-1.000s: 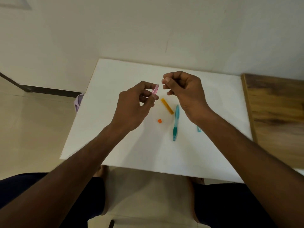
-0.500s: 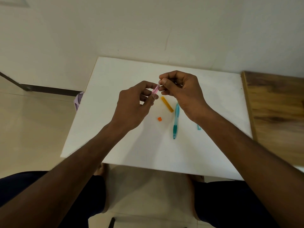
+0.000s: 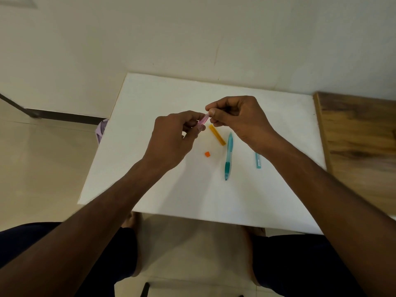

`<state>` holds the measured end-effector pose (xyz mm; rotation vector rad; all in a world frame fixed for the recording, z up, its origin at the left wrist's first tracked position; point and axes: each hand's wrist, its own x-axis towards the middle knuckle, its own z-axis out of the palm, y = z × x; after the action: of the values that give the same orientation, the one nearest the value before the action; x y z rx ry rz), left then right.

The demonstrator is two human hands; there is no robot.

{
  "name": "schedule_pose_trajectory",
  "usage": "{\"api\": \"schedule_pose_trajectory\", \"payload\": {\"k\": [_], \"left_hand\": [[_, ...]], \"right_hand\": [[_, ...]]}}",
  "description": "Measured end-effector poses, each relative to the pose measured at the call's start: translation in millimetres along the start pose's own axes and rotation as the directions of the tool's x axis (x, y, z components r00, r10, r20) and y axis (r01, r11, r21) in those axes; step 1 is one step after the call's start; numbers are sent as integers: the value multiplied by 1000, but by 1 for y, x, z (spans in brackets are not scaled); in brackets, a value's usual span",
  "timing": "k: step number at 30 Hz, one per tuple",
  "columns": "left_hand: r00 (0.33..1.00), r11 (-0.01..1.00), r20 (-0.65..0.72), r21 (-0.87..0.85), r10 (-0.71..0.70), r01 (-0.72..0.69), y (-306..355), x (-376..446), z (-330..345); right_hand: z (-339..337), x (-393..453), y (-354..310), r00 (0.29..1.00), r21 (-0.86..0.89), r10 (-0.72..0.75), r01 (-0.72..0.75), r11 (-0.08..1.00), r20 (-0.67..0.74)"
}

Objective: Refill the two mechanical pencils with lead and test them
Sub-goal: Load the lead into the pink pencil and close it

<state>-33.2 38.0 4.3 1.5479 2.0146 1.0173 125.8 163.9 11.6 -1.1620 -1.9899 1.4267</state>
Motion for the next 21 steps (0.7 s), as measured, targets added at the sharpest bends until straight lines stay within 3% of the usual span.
{"api": "schedule_pose_trajectory", "payload": {"k": [6, 11, 15, 17, 19, 21], "left_hand": [[1000, 1000, 23, 5, 17, -17, -3, 2, 0], [1000, 1000, 19, -14, -1, 1, -5, 1, -1], [990, 987, 63, -98, -125, 131, -7, 2, 2], [962, 944, 71, -187, -263, 272, -10, 3, 4], [917, 877, 68, -273, -393, 396, -15, 2, 4], [881, 835, 54, -294, -470, 464, -20, 3, 4]], "right_hand": [[3, 0, 5, 1000, -5, -2, 3, 1000, 19], [2, 0, 4, 998, 90, 21, -27, 996, 64], [6, 0, 2, 999, 69, 34, -37, 997, 40], [7, 1, 3, 999, -65, 28, -30, 997, -32], [5, 1, 6, 995, -311, -82, 60, 949, -58], [5, -3, 9, 985, -520, -155, 175, 836, 82]]}}
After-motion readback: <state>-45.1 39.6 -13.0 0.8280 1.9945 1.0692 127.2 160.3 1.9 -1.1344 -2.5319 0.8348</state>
